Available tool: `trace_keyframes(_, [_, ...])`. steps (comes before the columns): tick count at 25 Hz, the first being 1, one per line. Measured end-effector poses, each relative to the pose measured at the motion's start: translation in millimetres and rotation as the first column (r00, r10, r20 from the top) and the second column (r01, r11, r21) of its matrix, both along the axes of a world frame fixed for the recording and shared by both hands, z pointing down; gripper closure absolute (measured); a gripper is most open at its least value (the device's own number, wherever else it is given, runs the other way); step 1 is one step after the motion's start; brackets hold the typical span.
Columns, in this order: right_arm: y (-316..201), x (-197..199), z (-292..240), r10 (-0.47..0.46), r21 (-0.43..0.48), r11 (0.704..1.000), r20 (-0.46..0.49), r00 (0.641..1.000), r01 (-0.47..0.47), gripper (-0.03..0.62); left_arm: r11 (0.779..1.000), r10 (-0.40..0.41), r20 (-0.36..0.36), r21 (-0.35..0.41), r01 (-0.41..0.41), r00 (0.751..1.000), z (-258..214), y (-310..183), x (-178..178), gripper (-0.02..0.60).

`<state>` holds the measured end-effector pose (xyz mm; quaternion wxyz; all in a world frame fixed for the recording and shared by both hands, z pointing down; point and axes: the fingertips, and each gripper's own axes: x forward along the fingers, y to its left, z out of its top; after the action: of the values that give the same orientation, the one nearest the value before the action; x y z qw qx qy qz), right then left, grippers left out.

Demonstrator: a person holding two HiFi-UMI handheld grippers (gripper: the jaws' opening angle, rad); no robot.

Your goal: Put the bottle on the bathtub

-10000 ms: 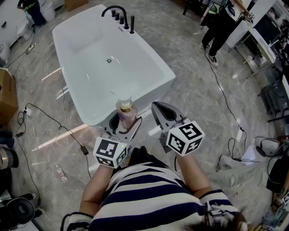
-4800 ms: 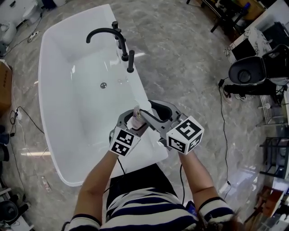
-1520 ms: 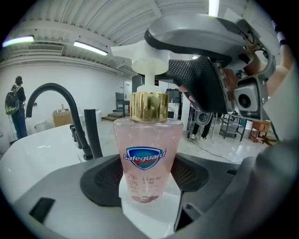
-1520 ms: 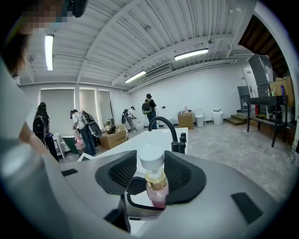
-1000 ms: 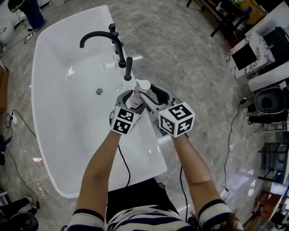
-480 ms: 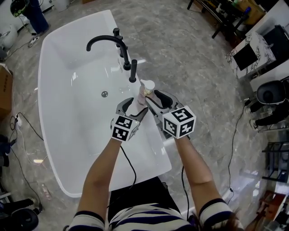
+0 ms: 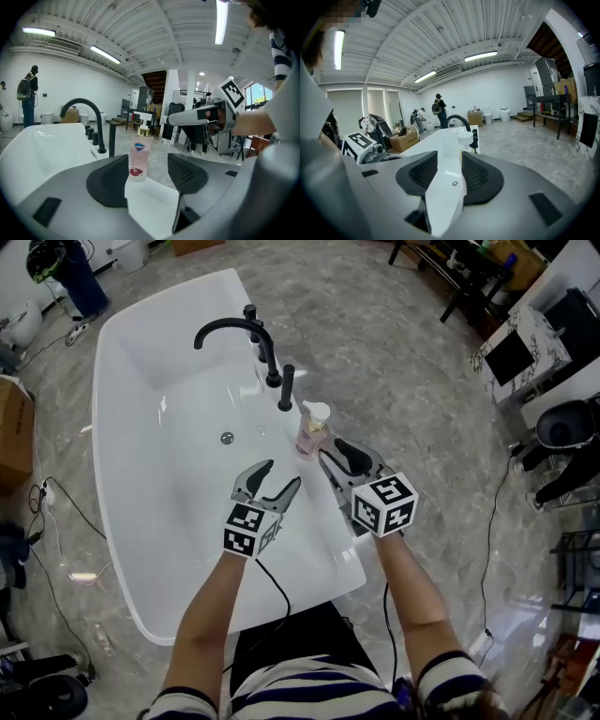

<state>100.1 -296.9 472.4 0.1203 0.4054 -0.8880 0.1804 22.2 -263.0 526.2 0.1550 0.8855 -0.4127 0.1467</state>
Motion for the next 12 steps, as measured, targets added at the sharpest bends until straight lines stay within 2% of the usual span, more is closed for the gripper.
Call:
trace_keyframes(2, [8.1,-0.2,-2.0,0.013,0.003,1.0,0.011,1.0,-0.013,0.419,1.0,-0.018,-0.014,0.015,0.019,1.0,-9.0,8.7,-9.1,0.34])
trace_keyframes(8, [31.8,-7.9,-3.6,0.037,-0.016,0.999,0.038,0.999,-0.036,0.433,0.997,-0.071,-0.074,0.001,0.072,0.995,-28.8,31.4,-34.3,0.357])
trace_keyframes(12, [47.4,-16.0,-6.7,0.042,-0.027,0.999,0.055,0.998,-0.04,0.448,0.992,-0.124,-0.093,-0.009,0.124,0.988,-42.7,44.3,-55.1,0.443])
